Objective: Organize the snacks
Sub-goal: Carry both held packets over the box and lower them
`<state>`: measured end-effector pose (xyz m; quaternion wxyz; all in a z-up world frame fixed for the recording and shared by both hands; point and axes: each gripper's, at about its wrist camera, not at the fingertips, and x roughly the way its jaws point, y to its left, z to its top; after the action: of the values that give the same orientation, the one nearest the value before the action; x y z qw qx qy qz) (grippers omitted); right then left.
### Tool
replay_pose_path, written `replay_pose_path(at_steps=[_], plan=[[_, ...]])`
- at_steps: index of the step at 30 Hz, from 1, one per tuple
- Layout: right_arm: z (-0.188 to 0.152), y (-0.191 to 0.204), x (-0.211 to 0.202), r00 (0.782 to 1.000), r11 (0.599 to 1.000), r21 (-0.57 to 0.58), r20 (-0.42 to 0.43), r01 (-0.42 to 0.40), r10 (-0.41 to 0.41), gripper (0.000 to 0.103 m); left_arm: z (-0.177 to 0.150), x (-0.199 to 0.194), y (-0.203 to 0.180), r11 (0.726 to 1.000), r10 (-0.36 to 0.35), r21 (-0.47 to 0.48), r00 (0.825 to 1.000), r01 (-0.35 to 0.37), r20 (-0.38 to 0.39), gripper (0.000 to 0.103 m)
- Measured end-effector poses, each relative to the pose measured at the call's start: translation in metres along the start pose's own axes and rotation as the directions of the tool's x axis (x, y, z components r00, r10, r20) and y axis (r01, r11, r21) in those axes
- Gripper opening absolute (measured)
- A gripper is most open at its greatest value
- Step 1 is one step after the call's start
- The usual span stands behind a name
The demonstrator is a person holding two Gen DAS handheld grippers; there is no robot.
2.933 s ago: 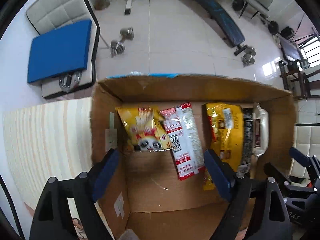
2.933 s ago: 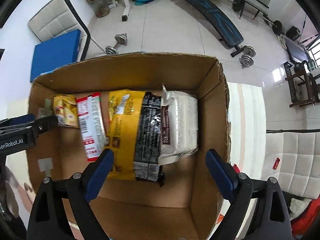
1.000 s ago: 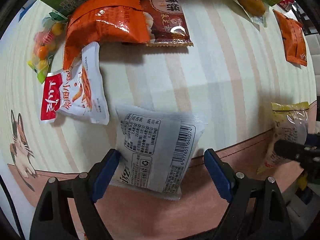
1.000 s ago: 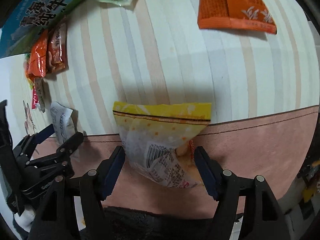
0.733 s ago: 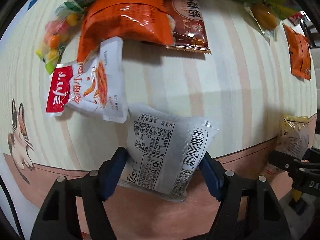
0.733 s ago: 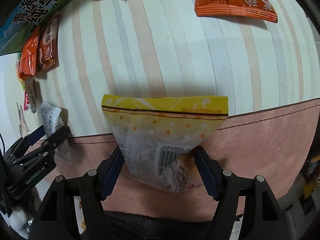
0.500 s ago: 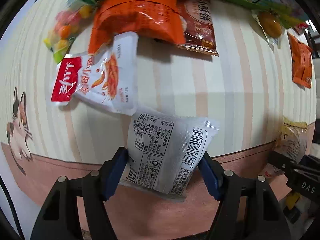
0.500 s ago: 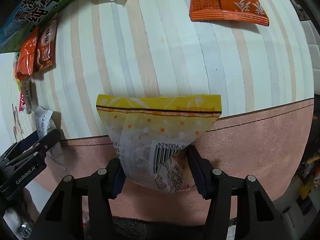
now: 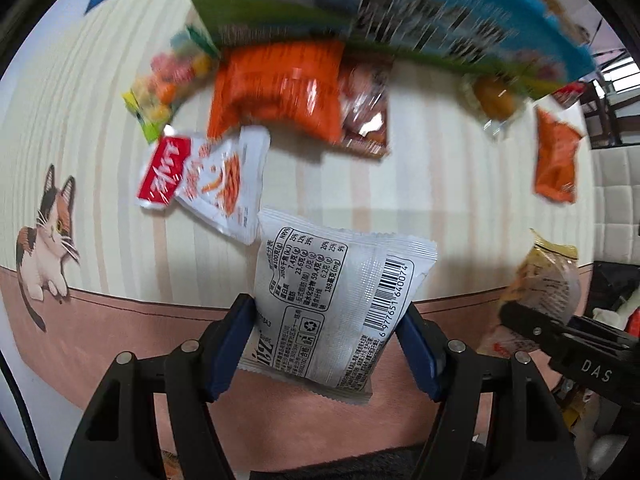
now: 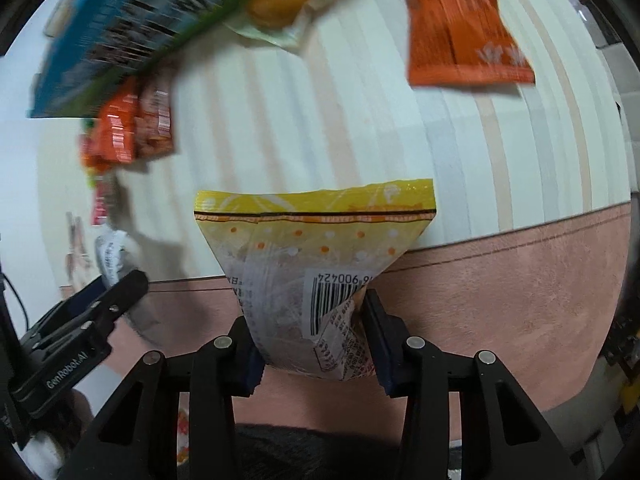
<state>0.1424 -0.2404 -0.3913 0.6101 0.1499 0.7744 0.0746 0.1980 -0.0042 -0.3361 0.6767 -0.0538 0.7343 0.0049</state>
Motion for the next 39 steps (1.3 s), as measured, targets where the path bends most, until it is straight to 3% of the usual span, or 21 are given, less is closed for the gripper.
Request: replay_pose_path(at_steps=[5, 8, 12, 15, 18, 23, 25, 27, 33, 39], plan=[[0.011, 0.018, -0.058, 0.994, 0.995, -0.045, 0.066, -0.089, 0.092, 0.046, 0.013, -0.058, 0.007, 0.997, -0.073, -0.016, 0.994, 0.075, 0.083, 0.068], [0.022, 0.034, -0.098, 0.981, 0.986, -0.076, 0.118, -0.149, 0.157, 0.046, 0.029, -0.104, 0.009, 0.992, -0.119, -0.019, 0.981, 0.123, 0.154, 0.068], [0.046, 0.068, -0.146, 0.960, 0.973, -0.127, 0.178, -0.195, 0.215, 0.046, 0.076, -0.147, 0.008, 0.986, -0.153, -0.031, 0.965, 0.163, 0.213, 0.068], [0.077, 0.093, -0.167, 0.950, 0.970, -0.155, 0.221, -0.189, 0.220, 0.046, 0.117, -0.149, 0.009, 0.986, -0.147, -0.045, 0.962, 0.161, 0.230, 0.068], [0.119, 0.123, -0.170, 0.948, 0.971, -0.164, 0.241, -0.173, 0.210, 0.046, 0.156, -0.144, 0.013, 0.986, -0.138, -0.064, 0.967, 0.155, 0.215, 0.068], [0.182, 0.150, -0.146, 0.956, 0.979, -0.137, 0.235, -0.149, 0.178, 0.046, 0.214, -0.108, 0.034, 0.974, -0.163, -0.139, 0.980, 0.178, 0.116, 0.068], [0.198, 0.155, -0.134, 0.960, 0.982, -0.124, 0.222, -0.144, 0.169, 0.046, 0.231, -0.095, 0.035, 0.977, -0.142, -0.149, 0.986, 0.153, 0.085, 0.068], [0.210, 0.160, -0.120, 0.967, 0.985, -0.124, 0.209, -0.124, 0.148, 0.046, 0.242, -0.080, 0.034, 0.982, -0.114, -0.147, 0.992, 0.121, 0.055, 0.068], [0.229, 0.163, -0.084, 0.983, 0.991, -0.101, 0.151, -0.086, 0.101, 0.046, 0.254, -0.042, 0.031, 0.981, -0.118, -0.158, 0.992, 0.110, -0.048, 0.068], [0.240, 0.159, -0.055, 0.991, 0.992, -0.087, 0.086, -0.091, 0.099, 0.046, 0.256, -0.028, 0.026, 0.986, -0.088, -0.151, 0.992, 0.074, -0.091, 0.069]])
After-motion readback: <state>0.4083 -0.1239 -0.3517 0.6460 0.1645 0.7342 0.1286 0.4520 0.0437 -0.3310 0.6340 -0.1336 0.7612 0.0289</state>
